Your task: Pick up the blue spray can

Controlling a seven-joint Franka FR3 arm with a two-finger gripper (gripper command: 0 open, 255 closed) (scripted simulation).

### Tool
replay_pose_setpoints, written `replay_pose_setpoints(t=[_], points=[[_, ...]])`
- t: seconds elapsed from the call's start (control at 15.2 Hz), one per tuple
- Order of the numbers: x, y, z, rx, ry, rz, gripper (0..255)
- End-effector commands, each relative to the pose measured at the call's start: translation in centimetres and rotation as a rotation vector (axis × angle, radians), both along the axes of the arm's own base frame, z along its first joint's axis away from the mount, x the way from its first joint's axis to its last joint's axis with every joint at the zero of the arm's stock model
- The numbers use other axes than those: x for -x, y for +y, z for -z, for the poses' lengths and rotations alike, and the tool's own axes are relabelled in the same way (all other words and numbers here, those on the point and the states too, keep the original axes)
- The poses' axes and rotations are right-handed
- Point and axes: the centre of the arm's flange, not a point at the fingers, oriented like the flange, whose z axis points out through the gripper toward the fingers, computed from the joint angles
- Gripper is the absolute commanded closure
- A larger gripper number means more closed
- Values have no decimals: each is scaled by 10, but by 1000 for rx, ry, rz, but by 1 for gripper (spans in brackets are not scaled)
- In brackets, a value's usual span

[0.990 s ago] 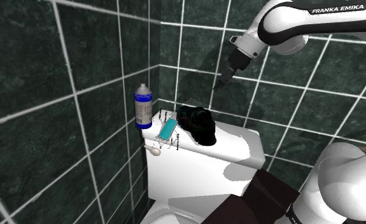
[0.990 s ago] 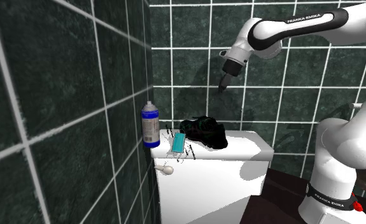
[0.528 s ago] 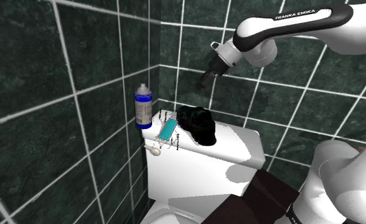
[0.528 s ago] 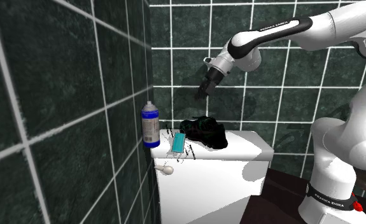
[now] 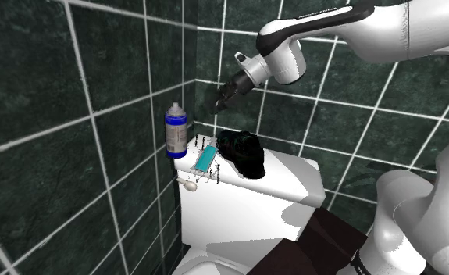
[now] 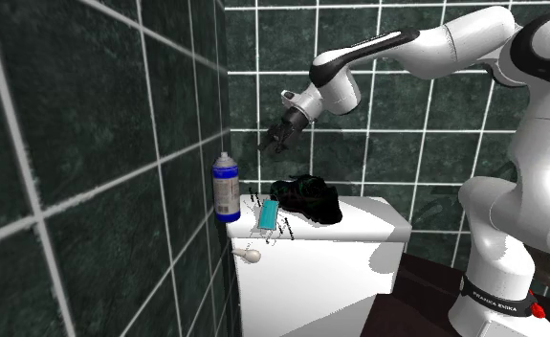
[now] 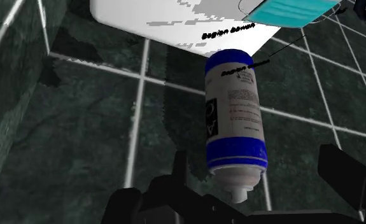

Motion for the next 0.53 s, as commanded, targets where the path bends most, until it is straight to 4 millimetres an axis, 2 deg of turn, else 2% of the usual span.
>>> replay_pose_setpoints(t=[0.0, 0.46], points=[[-20, 20, 1, -24, -59, -86, 0], [-68, 83, 1, -105, -233, -368, 0]])
